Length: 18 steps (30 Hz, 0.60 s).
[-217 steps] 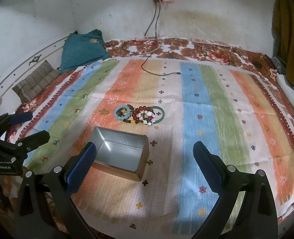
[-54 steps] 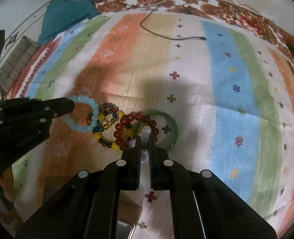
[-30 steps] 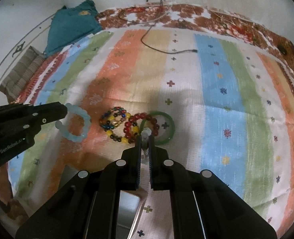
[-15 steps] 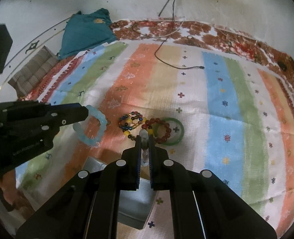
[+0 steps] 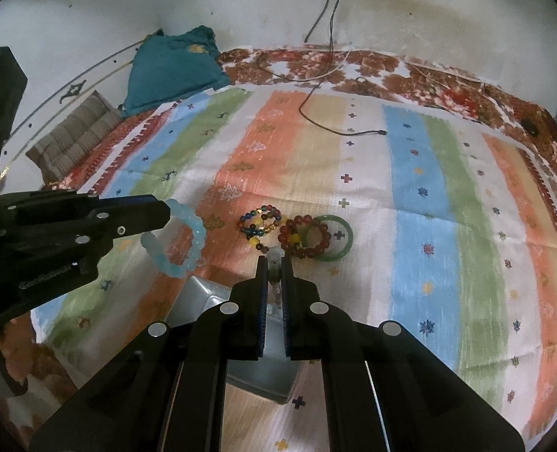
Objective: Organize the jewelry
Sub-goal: 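Carry both held bracelets over the silver tin with both tools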
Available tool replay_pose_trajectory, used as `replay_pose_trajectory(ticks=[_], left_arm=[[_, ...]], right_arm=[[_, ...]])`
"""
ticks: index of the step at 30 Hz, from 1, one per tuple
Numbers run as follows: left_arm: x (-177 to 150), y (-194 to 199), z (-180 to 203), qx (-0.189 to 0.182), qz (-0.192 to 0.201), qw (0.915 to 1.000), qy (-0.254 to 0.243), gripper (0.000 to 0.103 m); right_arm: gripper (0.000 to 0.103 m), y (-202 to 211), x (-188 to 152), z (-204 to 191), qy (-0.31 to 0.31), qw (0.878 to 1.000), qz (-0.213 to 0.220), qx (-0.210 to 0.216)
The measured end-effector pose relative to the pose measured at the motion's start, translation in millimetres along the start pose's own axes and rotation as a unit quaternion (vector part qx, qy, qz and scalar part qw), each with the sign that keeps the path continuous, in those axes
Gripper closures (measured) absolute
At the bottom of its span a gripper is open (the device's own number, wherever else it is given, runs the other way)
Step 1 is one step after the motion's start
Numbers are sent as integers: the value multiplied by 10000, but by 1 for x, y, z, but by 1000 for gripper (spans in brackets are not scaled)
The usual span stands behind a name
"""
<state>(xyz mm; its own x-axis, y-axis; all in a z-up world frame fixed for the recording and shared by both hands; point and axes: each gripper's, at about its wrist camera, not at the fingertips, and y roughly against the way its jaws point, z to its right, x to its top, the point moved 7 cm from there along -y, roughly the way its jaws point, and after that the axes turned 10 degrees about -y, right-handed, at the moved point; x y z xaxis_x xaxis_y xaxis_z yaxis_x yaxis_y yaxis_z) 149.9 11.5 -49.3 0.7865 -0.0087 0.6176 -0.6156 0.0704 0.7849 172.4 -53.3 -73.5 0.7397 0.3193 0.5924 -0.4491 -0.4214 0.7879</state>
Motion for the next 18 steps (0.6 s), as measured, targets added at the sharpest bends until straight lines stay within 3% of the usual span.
replay_pose_trajectory(ticks=[18], left_arm=[[-22, 14, 12, -86, 4, 9999, -77, 92]], right_arm=[[95, 12, -25, -6, 97, 9999, -45, 11]])
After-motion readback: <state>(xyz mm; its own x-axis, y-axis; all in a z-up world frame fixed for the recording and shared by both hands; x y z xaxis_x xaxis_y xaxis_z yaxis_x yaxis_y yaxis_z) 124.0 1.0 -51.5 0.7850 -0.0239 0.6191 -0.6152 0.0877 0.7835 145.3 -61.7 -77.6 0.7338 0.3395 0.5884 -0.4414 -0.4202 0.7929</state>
